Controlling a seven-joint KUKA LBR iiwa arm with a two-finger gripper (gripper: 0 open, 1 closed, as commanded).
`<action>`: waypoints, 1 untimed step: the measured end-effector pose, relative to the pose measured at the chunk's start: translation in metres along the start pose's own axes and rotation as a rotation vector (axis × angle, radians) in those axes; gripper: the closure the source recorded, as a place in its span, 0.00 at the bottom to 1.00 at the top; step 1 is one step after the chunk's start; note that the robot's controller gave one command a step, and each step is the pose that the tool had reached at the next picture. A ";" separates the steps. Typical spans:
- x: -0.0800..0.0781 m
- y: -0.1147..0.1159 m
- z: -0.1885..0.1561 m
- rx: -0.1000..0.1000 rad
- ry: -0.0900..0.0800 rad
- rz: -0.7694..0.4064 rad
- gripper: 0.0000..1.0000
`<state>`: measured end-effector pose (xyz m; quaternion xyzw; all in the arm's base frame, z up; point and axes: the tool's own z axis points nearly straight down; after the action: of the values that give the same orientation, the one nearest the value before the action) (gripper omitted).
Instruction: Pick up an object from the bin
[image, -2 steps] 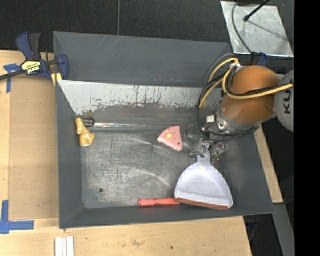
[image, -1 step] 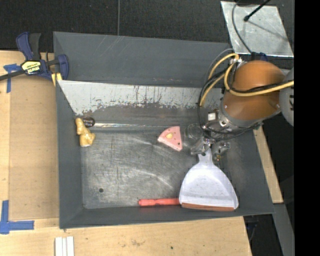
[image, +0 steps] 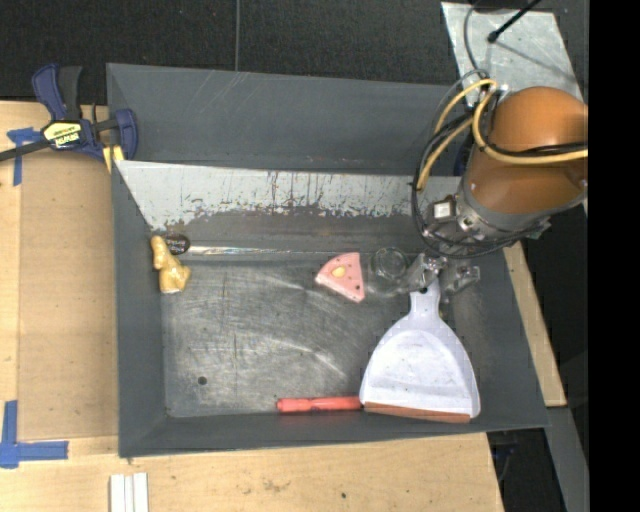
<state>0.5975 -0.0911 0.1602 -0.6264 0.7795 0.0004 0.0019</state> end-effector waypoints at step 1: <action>0.022 0.002 0.008 0.029 -0.004 0.088 1.00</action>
Offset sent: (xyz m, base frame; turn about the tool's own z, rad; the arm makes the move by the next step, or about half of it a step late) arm -0.0118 -0.0390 -0.0828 -0.4264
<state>0.5907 -0.1121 0.1521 -0.5913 0.8063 -0.0099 0.0125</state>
